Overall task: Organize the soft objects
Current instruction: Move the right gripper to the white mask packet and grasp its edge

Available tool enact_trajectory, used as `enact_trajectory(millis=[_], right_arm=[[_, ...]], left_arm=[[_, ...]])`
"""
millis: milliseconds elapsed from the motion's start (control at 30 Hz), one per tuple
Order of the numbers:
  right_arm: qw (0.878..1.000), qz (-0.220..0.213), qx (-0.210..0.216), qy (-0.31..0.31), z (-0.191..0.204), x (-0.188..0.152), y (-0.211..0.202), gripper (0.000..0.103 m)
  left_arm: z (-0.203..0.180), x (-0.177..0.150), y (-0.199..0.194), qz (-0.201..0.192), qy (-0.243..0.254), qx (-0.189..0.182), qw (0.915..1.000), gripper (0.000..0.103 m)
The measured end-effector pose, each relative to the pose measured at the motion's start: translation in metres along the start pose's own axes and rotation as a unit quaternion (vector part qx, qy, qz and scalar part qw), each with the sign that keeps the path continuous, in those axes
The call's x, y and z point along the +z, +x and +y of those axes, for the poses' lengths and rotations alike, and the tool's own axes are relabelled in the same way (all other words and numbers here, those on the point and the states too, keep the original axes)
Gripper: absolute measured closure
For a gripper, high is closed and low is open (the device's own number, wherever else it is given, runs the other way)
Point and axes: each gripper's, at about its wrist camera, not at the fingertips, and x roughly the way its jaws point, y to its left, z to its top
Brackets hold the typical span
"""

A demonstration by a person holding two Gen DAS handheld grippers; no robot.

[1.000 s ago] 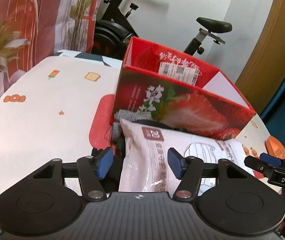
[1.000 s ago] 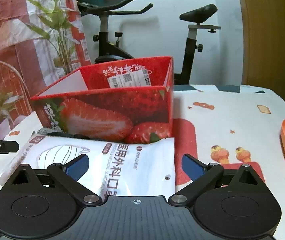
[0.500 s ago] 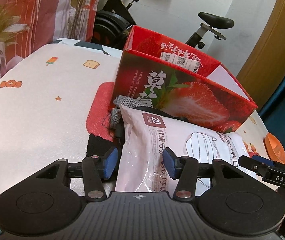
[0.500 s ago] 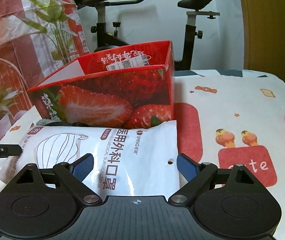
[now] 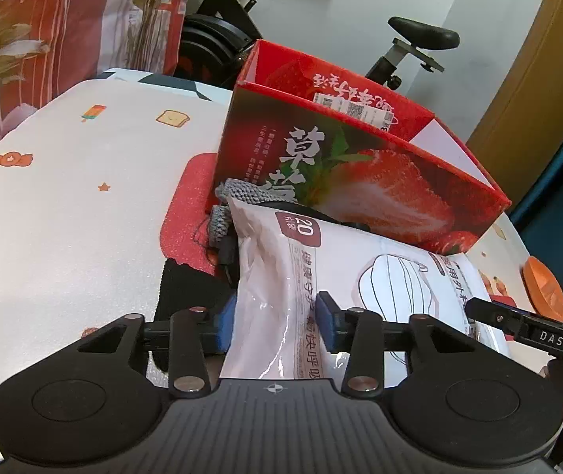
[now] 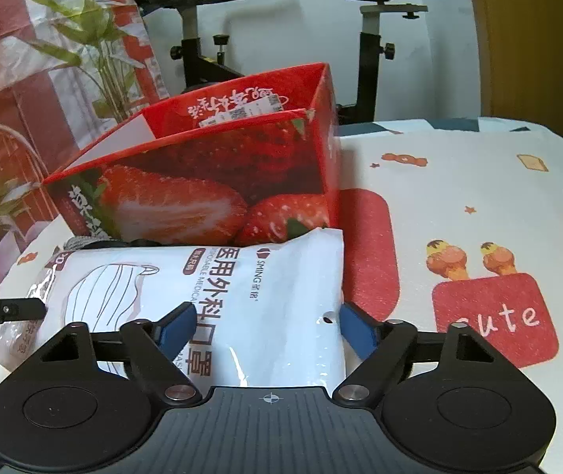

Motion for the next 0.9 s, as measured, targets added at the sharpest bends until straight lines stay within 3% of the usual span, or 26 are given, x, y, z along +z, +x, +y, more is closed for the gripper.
enact_trajectory(millis=[133,500,900], right_arm=[[1.000,0.002,0.007,0.006,-0.003,0.001,0.002,0.034],[0.998,0.034,0.044,0.032,-0.016,0.006,0.020,0.033],[0.997,0.048,0.054,-0.008,-0.006,0.010,0.020,0.036]], left_arm=[[0.002,0.000,0.001,-0.001,-0.003,-0.004,1.0000,0.063],[0.005,-0.002,0.007,0.004,-0.005,-0.007,1.0000,0.063],[0.010,0.002,0.012,0.018,-0.028,-0.026,0.9991,0.063]])
